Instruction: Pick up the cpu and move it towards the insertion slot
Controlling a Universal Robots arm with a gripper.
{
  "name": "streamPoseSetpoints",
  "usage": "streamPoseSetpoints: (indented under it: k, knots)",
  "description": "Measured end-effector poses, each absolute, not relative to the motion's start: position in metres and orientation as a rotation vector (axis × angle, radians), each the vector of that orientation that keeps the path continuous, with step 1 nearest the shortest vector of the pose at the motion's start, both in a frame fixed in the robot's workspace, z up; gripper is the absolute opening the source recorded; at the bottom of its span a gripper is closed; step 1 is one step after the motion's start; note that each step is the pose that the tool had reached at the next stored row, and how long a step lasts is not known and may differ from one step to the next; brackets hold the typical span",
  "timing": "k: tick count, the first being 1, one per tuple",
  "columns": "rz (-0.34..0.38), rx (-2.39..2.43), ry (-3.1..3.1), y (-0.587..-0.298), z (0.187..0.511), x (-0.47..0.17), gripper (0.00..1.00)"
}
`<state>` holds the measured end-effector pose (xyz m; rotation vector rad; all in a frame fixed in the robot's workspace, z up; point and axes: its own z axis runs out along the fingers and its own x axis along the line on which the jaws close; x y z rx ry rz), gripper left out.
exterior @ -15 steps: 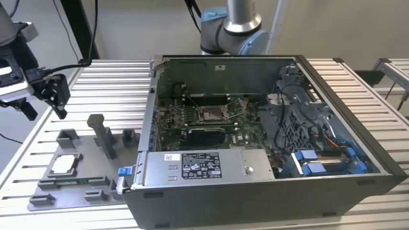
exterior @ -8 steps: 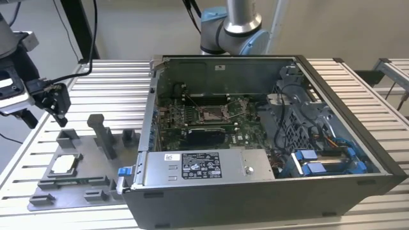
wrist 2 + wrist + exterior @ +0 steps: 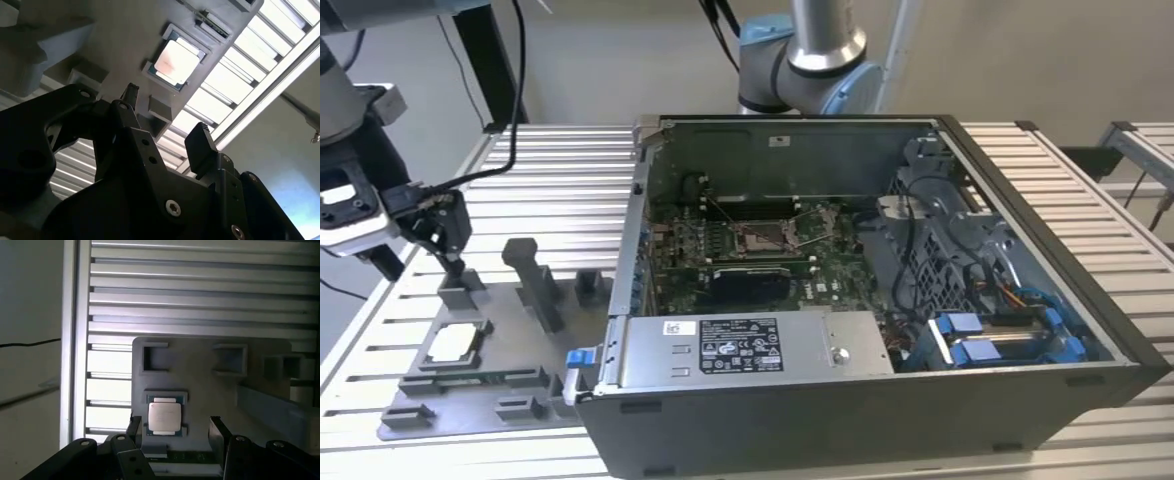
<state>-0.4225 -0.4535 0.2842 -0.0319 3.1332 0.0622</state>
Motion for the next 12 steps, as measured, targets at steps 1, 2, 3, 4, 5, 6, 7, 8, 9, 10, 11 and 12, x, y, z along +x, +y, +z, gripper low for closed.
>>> streamPoseSetpoints:
  k: [1, 2, 3, 4, 5, 6, 7, 8, 9, 10, 11, 12]
  knots:
    - [0.062, -0.032, 3.134, -0.455, 0.282, -0.422, 1.00]
    - [0.062, -0.032, 3.134, -0.456, 0.281, -0.423, 1.00]
    - [0.062, -0.032, 3.135, -0.458, 0.279, -0.423, 1.00]
    - [0.062, -0.032, 3.135, -0.459, 0.277, -0.423, 1.00]
    - [0.062, -0.032, 3.135, -0.460, 0.275, -0.422, 1.00]
    - [0.062, -0.032, 3.135, -0.461, 0.273, -0.422, 1.00]
    - [0.062, -0.032, 3.136, -0.462, 0.272, -0.423, 1.00]
    - [0.062, -0.032, 3.136, -0.462, 0.270, -0.423, 1.00]
    - [0.062, -0.032, 3.136, -0.462, 0.268, -0.423, 1.00]
    - [0.062, -0.032, 3.136, -0.463, 0.266, -0.423, 1.00]
    - [0.062, -0.032, 3.136, -0.463, 0.264, -0.423, 1.00]
    - [0.062, -0.032, 3.136, -0.464, 0.263, -0.423, 1.00]
